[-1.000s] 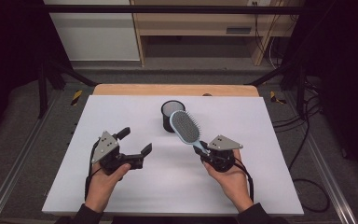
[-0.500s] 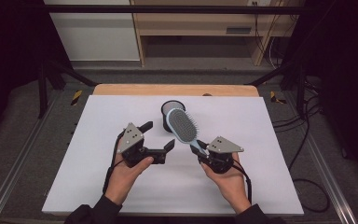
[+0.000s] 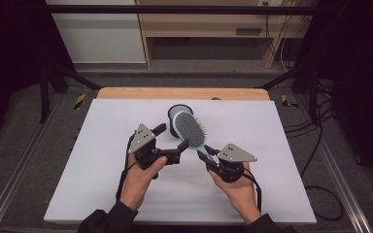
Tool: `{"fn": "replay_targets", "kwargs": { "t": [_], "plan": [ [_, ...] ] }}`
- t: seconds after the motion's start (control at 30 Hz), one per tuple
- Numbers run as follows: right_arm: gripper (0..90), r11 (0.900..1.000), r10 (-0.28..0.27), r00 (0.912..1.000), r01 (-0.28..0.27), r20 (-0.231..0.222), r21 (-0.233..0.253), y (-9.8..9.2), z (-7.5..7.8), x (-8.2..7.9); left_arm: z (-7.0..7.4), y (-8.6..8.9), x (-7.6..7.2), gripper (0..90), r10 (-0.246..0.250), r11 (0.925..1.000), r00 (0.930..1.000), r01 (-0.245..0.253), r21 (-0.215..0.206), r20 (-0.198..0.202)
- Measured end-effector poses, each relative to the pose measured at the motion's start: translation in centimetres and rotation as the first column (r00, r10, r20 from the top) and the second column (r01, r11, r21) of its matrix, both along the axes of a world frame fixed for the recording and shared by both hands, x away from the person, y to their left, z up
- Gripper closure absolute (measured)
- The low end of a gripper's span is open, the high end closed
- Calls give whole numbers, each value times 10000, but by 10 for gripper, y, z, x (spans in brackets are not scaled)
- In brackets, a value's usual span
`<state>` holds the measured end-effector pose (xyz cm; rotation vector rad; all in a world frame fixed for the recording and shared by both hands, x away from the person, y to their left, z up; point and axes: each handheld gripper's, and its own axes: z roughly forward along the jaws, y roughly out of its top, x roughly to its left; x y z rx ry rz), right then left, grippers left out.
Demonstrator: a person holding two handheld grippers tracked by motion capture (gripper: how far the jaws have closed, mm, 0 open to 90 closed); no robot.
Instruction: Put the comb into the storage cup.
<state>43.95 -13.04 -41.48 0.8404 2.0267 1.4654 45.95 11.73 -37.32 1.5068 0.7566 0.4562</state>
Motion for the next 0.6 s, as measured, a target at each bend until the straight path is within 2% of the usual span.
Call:
{"fn": "replay_targets", "kwargs": {
  "t": [0.1,0.17,0.27,0.43,0.5,0.53,0.6],
  "plan": [
    [697,10000,-76,10000,76,52,39,0,0,-1,-1,-4,2,36,-127,9985,9996,113,-544,-266],
    [696,9999,-66,9999,65,120,104,0,1,-1,0,-5,3,35,-241,9972,9989,212,-723,-399],
    [696,10000,-50,9998,48,171,76,1,1,-2,-4,-8,2,34,-306,9981,9975,271,-546,-634],
    [696,10000,-41,9995,39,327,40,3,1,-5,-4,-13,0,35,-451,9977,9967,416,-537,-668],
    [696,9999,-115,9987,114,488,31,5,2,-8,-5,-16,0,37,-615,9980,9944,603,-175,-864],
    [697,9999,-115,9987,114,488,31,5,2,-8,-6,-17,0,37,-647,9979,9944,648,-14,-830],
    [696,9999,-88,9985,84,534,83,5,2,-8,-5,-17,1,39,-641,9979,9942,641,-27,-860]
  ]
}}
